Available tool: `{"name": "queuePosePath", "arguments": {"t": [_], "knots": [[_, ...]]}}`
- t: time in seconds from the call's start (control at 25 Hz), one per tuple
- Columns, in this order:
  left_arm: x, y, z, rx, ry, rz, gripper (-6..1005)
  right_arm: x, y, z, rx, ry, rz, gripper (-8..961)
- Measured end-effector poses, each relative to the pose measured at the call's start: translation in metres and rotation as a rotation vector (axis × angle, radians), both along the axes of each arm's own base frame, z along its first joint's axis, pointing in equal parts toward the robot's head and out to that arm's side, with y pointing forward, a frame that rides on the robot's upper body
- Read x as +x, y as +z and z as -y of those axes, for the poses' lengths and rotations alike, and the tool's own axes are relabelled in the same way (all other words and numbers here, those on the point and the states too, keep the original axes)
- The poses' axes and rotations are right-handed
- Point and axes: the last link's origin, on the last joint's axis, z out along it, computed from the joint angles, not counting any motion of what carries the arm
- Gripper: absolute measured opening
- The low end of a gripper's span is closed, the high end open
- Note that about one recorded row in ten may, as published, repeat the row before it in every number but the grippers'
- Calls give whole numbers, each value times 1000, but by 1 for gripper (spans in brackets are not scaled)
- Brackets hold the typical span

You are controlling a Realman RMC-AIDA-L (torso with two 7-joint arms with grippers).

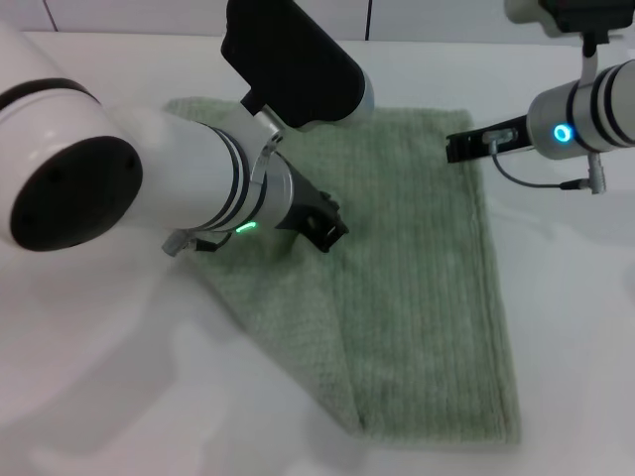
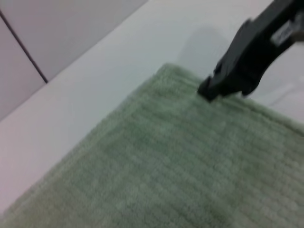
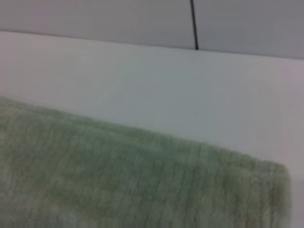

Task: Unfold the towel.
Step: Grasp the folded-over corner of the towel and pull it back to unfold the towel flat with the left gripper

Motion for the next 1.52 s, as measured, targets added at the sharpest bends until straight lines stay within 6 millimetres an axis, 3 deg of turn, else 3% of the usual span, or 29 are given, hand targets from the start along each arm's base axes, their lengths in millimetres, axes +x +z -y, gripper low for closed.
{"name": "queuePosePath", "arguments": {"t": [0.76, 1.52], "knots": [[15, 27, 16, 56, 0, 17, 45, 7, -9, 4, -15, -16, 5, 23], [-13, 53, 21, 133, 236, 45, 44, 8, -9, 5, -17, -15, 7, 27]]}}
